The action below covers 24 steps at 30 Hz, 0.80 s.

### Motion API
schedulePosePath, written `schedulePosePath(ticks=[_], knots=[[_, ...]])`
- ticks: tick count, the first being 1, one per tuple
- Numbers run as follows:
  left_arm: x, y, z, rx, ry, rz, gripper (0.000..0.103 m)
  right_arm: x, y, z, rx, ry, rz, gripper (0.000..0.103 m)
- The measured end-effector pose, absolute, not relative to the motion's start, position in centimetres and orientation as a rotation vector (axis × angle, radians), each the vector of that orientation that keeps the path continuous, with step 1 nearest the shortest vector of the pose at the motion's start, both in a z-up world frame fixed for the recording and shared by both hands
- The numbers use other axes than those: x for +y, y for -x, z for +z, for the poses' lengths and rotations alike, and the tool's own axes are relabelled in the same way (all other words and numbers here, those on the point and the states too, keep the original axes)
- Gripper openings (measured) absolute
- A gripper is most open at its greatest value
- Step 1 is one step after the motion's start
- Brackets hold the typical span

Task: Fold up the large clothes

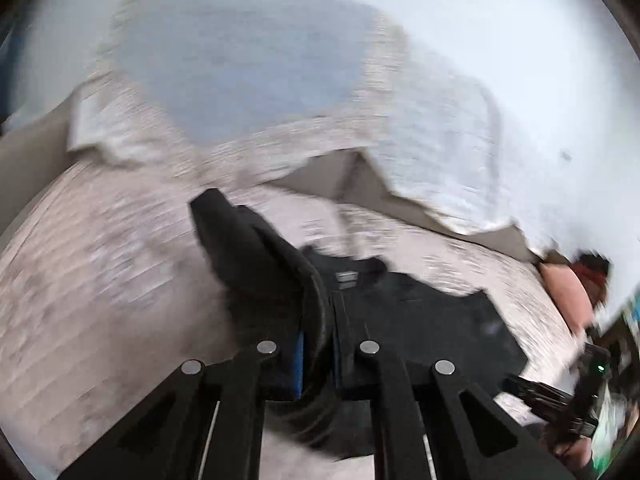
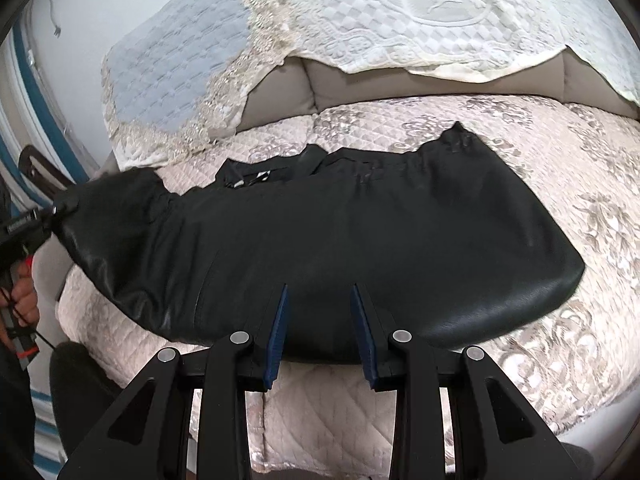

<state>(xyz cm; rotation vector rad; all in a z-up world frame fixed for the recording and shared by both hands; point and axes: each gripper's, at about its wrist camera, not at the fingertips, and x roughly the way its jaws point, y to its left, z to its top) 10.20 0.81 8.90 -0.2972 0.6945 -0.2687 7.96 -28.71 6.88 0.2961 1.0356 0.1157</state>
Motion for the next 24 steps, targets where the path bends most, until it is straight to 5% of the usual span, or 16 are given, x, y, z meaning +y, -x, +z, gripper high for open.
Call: schedulePosePath(ticks=[5, 14, 18, 24], knots=[[-7.7, -11.9, 8.7, 0.714, 0.214, -0.491, 0.009, -30.7, -6.7, 7.5, 1.016, -0.321, 0.077, 0.033], [-16.5, -12.8, -2.5, 1.005, 0.14, -0.664, 0.01, -33.3, -5.9, 6.4, 1.042, -0.381, 0.026, 0.033], [-15.1, -10.9, 0.3, 0.954, 0.152, -0.717, 0.016, -33.1, -6.1, 6.1, 1.046, -0.393, 0.043, 0.033], [-11.0, -9.6, 6.4, 0.788, 0.184, -0.7, 0.039, -31.7, -7.6, 6.2, 1.029, -0.405, 0.1, 0.039]])
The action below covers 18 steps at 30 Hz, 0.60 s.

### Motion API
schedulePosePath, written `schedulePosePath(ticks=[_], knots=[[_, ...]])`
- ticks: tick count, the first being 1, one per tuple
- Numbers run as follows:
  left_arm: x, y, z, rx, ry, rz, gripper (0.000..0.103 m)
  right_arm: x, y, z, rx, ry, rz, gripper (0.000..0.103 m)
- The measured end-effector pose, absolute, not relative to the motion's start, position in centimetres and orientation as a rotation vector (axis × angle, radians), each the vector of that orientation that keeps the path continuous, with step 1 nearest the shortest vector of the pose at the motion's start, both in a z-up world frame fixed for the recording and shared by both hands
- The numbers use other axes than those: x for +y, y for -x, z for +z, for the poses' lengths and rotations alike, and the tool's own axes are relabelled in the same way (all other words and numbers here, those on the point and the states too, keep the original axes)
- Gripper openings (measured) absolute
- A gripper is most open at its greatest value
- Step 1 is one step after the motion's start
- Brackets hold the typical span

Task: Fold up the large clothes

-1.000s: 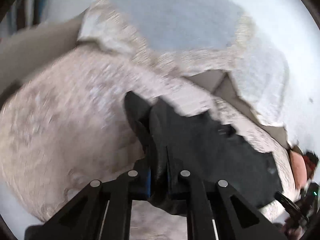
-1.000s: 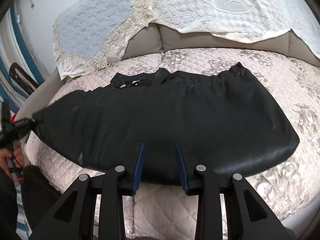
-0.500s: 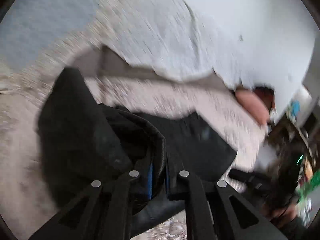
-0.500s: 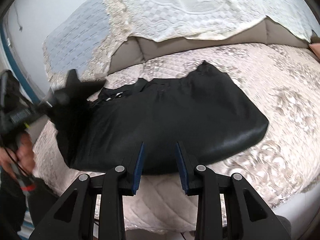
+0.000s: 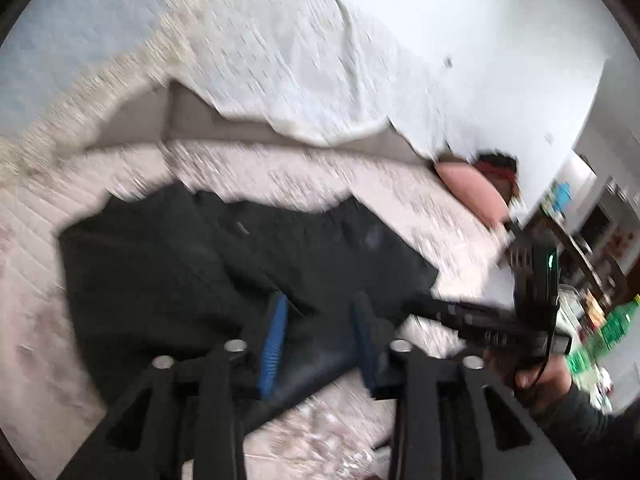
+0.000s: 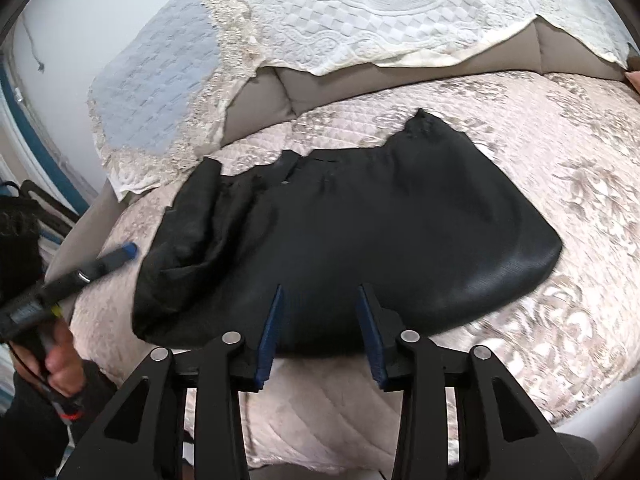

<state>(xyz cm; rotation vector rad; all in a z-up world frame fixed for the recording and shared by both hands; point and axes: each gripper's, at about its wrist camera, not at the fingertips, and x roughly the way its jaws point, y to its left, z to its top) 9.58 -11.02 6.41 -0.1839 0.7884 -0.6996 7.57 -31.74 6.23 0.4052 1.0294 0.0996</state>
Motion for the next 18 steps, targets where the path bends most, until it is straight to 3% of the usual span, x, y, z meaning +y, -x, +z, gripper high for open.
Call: schedulePosePath(ticks=[6, 10, 13, 18], knots=[[-6.4, -16.5, 3.4, 0.854, 0.204, -0.375, 0.039, -30.7, -8.0, 6.1, 1.031, -0.4, 0.124, 0.039], [-10.2, -18.1, -0.1, 0.912, 0.132, -0.43, 0.038, -31.3, -7.8, 5.7, 1.045, -0.402, 0.097, 0.039], [-13.7, -17.9, -3.1, 0.976, 0.087, -0.483, 0.044, -32.3, -7.3, 5.4, 1.053, -0.417, 0.063, 0.039], [-14.1, -16.3, -3.0, 0.977, 0.078, -0.498, 0.044, -33.8, -6.9, 4.7, 1.068, -0.442, 0.015, 0.039]])
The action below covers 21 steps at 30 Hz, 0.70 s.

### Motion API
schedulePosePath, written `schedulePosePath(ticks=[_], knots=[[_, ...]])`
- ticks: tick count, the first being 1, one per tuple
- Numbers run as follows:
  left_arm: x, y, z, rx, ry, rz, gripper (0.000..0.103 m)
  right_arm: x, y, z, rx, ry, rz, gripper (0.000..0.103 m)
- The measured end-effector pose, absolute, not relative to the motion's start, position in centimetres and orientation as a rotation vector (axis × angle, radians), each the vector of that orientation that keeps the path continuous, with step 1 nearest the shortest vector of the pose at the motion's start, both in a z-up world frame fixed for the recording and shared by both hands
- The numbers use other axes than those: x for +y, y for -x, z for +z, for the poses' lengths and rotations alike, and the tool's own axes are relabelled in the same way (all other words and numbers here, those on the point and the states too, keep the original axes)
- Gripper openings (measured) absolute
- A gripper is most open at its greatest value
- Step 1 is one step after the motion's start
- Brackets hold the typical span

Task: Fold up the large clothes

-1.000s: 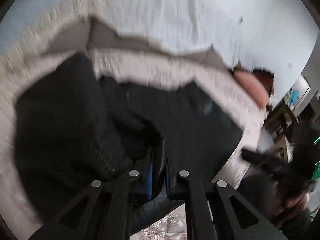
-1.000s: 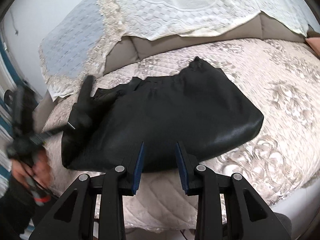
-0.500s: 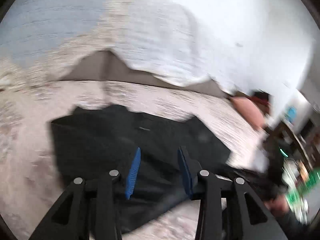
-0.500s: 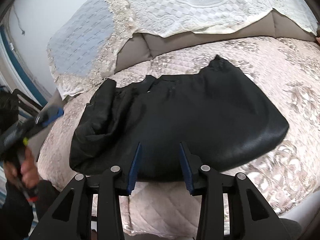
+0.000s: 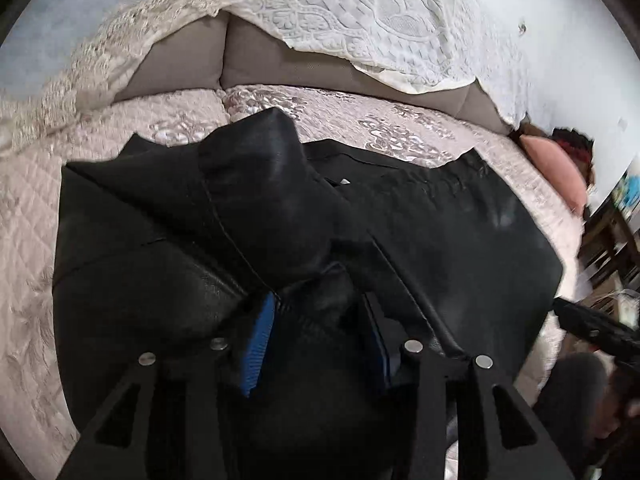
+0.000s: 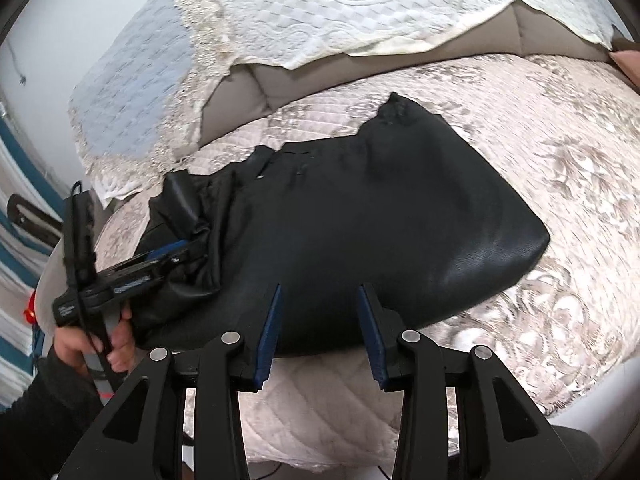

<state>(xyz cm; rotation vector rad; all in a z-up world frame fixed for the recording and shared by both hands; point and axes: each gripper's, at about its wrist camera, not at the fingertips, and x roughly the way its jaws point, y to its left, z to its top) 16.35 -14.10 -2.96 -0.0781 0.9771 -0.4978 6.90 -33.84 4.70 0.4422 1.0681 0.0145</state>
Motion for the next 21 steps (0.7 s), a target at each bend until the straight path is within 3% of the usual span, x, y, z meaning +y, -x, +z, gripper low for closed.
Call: schedulePosePath(ticks=[3, 5, 8, 17, 21], knots=[[-13.6, -15.2, -2.2, 0.974, 0.083, -0.529, 0.044, -34.7, -6.7, 4.6, 1.062, -0.481, -0.008, 0.041], [-13.6, -14.0, -1.7, 0.96, 0.071, -0.537, 0.044, -35.6, -6.3, 4.5, 1.048, -0.527, -0.036, 0.054], [-13.3, -13.3, -0.5, 0.933, 0.091, -0.548, 0.044, -37.3, -5.6, 4.2, 1.022, -0.62, -0.091, 0.059], [-12.2, -18.4, 0.7, 0.903, 0.168, -0.383, 0.045, -42.5, -4.4, 1.6, 0.992, -0.89, -0.219, 0.063], [-13.1, -20.4, -1.2, 0.972, 0.204, -0.386, 0.046, -43.5, -5.1, 0.3, 0.997, -0.924, -0.224, 0.064]])
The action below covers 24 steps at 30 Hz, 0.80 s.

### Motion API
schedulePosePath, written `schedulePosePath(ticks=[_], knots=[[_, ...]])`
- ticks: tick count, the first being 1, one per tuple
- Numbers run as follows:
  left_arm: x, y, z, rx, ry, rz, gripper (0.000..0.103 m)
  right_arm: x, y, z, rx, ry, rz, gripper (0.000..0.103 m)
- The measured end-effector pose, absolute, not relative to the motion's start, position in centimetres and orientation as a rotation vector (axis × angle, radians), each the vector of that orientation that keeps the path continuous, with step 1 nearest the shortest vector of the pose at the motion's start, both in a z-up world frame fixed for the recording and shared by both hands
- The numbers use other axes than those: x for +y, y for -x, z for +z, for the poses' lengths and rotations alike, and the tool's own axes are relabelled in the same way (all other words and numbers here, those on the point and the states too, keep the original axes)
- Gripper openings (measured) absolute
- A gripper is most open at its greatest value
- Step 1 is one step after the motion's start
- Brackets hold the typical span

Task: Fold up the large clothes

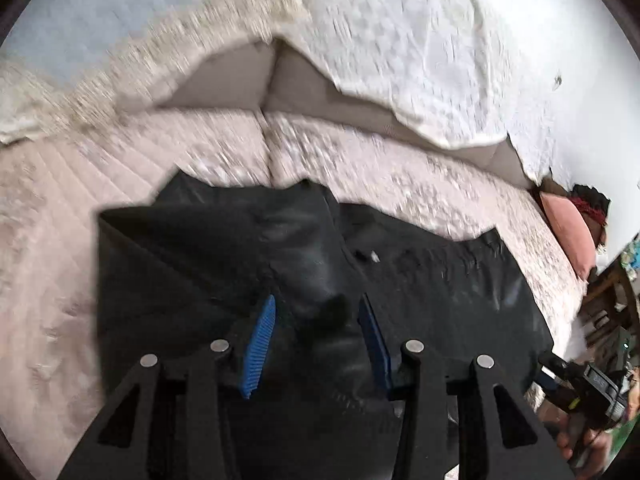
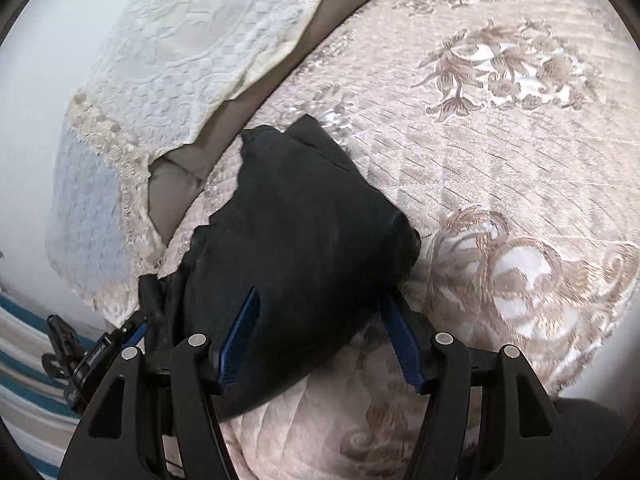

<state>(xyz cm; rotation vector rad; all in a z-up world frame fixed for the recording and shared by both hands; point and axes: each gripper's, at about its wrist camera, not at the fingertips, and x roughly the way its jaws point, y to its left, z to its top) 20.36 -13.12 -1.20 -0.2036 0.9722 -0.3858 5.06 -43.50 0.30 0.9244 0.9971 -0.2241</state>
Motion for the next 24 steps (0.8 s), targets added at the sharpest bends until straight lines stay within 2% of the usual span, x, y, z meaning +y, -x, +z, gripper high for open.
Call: schedulePosePath(ticks=[2, 8, 12, 21, 22, 23, 24], knots=[[-14.8, -20.4, -2.3, 0.998, 0.13, -0.388, 0.052, -44.0, -5.5, -0.2, 0.995, -0.933, -0.226, 0.064], [-18.4, -17.3, -3.2, 0.981, -0.05, -0.517, 0.052, -44.4, -6.6, -0.6, 0.98, -0.946, -0.232, 0.064], [-16.5, -16.4, -3.0, 1.01, 0.042, -0.58, 0.052, -44.1, -6.1, 0.0, 0.983, -0.905, -0.217, 0.064], [-17.4, -15.1, -2.7, 0.993, -0.007, -0.608, 0.056, -45.2, -7.4, -1.3, 0.92, -1.003, -0.217, 0.064], [-17.4, -14.9, -2.7, 0.993, -0.011, -0.608, 0.056, -45.3, -7.6, -1.3, 0.919, -1.004, -0.217, 0.056], [-17.3, -14.6, -2.7, 0.989, -0.012, -0.607, 0.056, -45.4, -7.9, -1.3, 0.926, -1.009, -0.218, 0.042], [-17.2, -14.5, -2.6, 0.989, -0.007, -0.605, 0.056, -45.5, -8.1, -1.2, 0.929, -1.017, -0.211, 0.036]])
